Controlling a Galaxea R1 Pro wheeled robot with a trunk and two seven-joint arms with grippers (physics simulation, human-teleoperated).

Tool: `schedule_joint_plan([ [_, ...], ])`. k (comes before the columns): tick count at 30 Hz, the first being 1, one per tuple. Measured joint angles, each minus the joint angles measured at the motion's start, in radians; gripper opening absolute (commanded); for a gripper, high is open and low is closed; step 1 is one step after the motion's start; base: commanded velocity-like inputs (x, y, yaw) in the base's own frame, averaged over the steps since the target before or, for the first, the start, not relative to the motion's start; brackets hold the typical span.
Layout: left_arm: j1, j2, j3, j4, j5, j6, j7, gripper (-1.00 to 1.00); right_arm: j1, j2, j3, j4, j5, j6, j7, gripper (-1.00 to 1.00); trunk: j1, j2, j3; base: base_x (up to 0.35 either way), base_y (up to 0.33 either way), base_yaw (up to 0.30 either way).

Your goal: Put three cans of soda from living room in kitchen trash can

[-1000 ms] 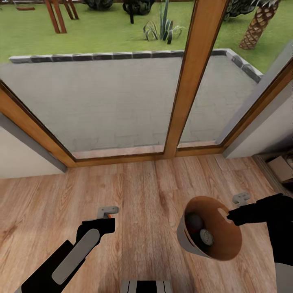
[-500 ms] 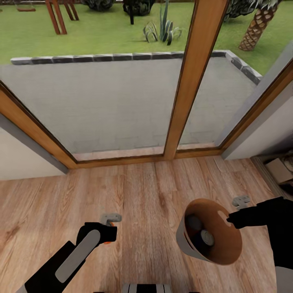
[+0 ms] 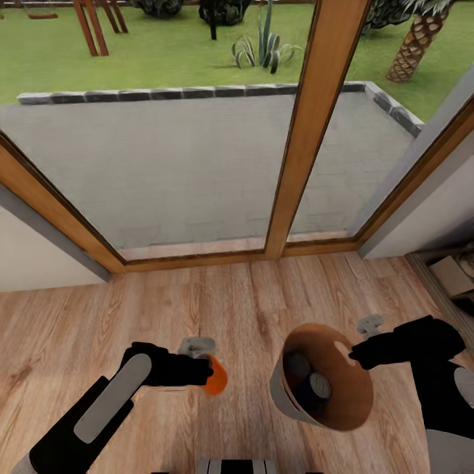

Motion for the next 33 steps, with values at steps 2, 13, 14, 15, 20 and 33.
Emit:
schedule_joint_plan([
  [2,-0.018,0.008,0.058,-0.001,0.044,-0.001,-0.112,-1.00,-0.003,0.023,0.022,0.002,-0.001,0.002,-0.015,-1.00,0.000,0.000,0.000,0.000,0.000,0.000],
  [13,-0.103,0.188,0.270,-0.001,0.094,0.003,-0.615,-1.00,-0.013,0.108,0.082,0.033,-0.001,0.000,-0.180,-1.00,0.000,0.000,0.000,0.008,0.000,0.000],
  [14,-0.105,0.203,0.285,-0.001,0.108,0.003,-0.646,-1.00,-0.021,0.109,0.086,0.038,-0.003,0.000,-0.186,-1.00,0.000,0.000,0.000,0.057,0.000,0.000],
  [15,-0.106,0.215,0.296,-0.001,0.119,0.003,-0.674,-1.00,-0.034,0.111,0.089,0.041,-0.003,-0.001,-0.190,-1.00,0.000,0.000,0.000,0.061,0.000,0.000],
  [20,-0.107,0.231,0.308,-0.001,0.140,0.003,-0.745,-1.00,-0.080,0.112,0.093,0.054,0.001,0.004,-0.197,-1.00,0.000,0.000,0.000,0.071,0.000,0.000],
  [33,-0.118,0.143,0.235,0.000,0.175,0.003,-0.776,-1.00,-0.203,0.125,0.099,0.113,0.000,0.051,-0.195,-1.00,0.000,0.000,0.000,0.085,0.000,0.000],
])
